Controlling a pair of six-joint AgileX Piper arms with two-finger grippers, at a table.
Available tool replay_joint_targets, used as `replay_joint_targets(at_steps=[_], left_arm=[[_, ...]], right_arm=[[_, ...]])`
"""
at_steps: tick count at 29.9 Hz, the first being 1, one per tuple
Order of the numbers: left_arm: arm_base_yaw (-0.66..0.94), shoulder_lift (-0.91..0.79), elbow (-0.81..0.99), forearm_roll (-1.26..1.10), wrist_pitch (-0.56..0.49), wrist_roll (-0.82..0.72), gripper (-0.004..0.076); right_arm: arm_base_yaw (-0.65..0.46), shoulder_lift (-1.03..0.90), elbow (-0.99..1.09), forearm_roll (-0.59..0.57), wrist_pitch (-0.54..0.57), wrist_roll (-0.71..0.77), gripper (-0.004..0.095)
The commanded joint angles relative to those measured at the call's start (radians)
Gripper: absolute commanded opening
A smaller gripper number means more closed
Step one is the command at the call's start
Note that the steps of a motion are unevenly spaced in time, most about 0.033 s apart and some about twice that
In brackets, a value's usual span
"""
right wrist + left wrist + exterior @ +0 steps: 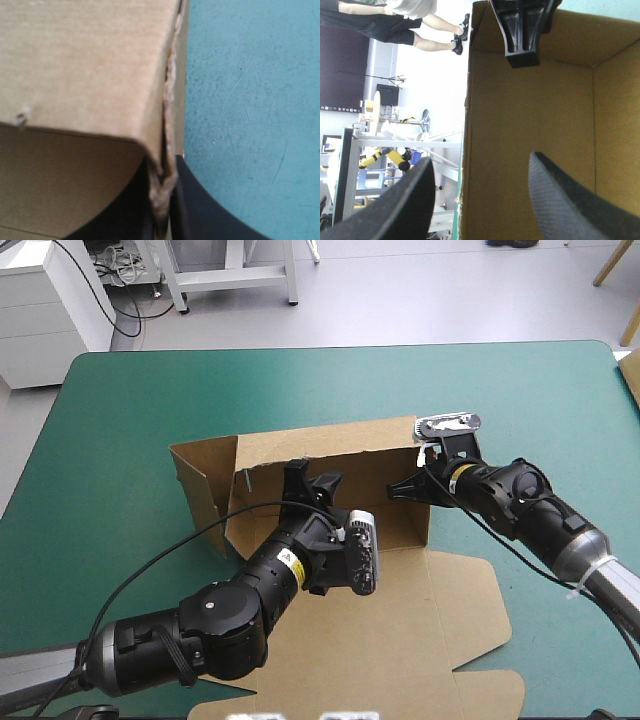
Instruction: Fold the box
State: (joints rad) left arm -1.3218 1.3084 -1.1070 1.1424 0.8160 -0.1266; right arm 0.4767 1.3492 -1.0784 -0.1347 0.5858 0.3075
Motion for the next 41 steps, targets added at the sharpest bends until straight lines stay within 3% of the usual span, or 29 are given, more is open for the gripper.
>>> replay_joint_targets(at_steps=[1,12,19,22,26,32,37,41], left_arm=[[0.047,-0.033,-0.065,0.003,-0.006,0.015,0.0405],[0.447,-0.033,-0.402,-0.550,-0.031,0.296,0.0405],[0.693,-0.041,-0.470,-0.934,0.005,0.364,0.0405],[0.810,-0.054,-0.427,-1.058,0.054,0.375,0.0405],[0.911,-0.121,-0.287,-1.238,0.039,0.442,0.0405],[0.921,-0.312,-0.049,-1.341,0.041,0.471,0.0392],[0.921,-0.564,0.156,-1.429,0.009,0.471,0.0308],[0.921,-0.812,0.313,-1.406,-0.026,0.420,0.0178]], right_arm=[[0.002,-0.027,-0.118,0.001,0.074,-0.020,-0.0016],[-0.163,0.071,-0.356,0.020,0.434,-0.142,-0.0021],[-0.243,0.237,-0.482,0.116,0.511,-0.274,-0.0021],[-0.248,0.311,-0.525,0.116,0.524,-0.294,-0.0021],[-0.248,0.390,-0.565,0.135,0.511,-0.308,-0.0021],[-0.248,0.474,-0.574,0.143,0.485,-0.328,-0.0021],[-0.248,0.519,-0.576,0.143,0.471,-0.345,-0.0021],[-0.248,0.541,-0.578,0.135,0.458,-0.349,-0.0021]])
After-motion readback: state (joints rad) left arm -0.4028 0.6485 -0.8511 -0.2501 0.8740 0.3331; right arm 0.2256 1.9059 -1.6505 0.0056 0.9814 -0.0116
